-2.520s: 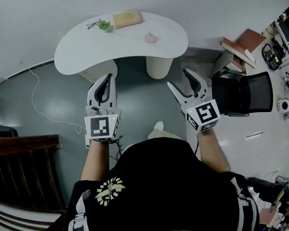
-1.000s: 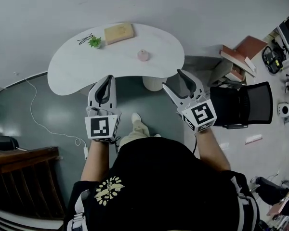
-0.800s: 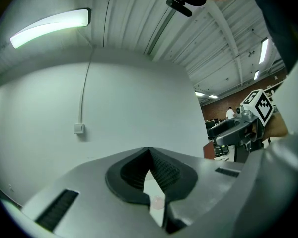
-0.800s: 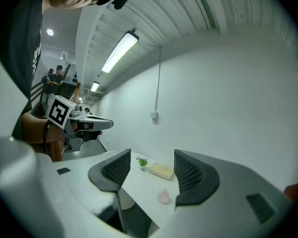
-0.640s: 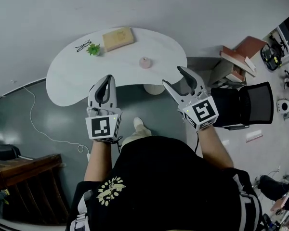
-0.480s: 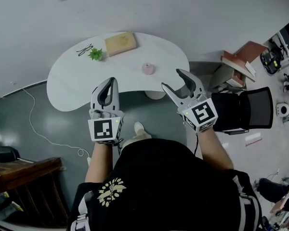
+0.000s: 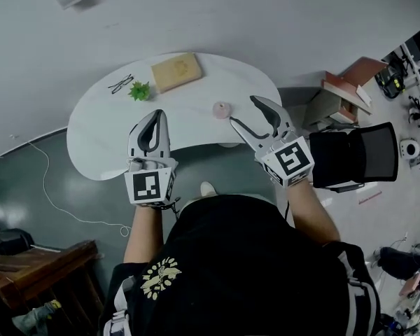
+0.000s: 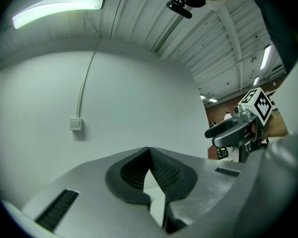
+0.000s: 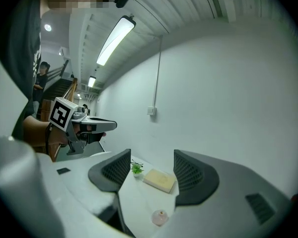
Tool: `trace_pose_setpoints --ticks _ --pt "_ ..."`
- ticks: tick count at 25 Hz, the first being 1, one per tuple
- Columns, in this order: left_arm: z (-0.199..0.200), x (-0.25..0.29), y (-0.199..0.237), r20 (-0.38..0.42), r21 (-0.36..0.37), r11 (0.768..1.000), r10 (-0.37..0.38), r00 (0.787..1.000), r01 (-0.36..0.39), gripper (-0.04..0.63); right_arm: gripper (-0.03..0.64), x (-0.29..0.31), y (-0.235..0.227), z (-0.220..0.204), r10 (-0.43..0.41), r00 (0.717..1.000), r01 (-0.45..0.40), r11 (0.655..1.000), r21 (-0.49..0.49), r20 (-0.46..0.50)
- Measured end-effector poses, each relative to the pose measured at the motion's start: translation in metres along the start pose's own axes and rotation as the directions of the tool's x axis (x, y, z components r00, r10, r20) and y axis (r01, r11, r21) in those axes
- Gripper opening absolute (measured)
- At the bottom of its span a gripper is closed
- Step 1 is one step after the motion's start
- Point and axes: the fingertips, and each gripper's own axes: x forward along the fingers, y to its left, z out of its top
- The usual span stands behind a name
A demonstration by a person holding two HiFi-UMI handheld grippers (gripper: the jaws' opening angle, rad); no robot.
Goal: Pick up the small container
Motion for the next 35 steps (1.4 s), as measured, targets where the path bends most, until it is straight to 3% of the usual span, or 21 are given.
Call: trace_pose_setpoints --ticks 5,14,25,35 --pt "-0.009 0.021 0.012 0.003 0.001 1.0 -0.026 1.0 0.026 0.018 0.264 0.016 -0.007 -0.019 -0.021 0.999 0.022 1.0 0.022 -0.029" --pt "-0.045 0.07 0.027 -0.041 -0.046 0.999 -0.027 0.999 0.025 0.018 0.264 0.049 -0.036 -0.097 0.007 0.986 0.008 0.996 0.09 -0.165" --pt "-0.084 0.129 0.019 -0.115 -0.048 0.999 -0.026 0.993 0.02 0.018 0.264 0.12 -0.06 -0.186 0.168 0.952 -0.14 0.982 0.126 -0.255" --pt "-0.154 0.153 0.005 -0.223 -0.071 0.997 -0.018 0.975 0.002 0.018 0.264 0.157 -0.047 -0.283 0.277 0.9 -0.252 0.961 0.116 -0.337"
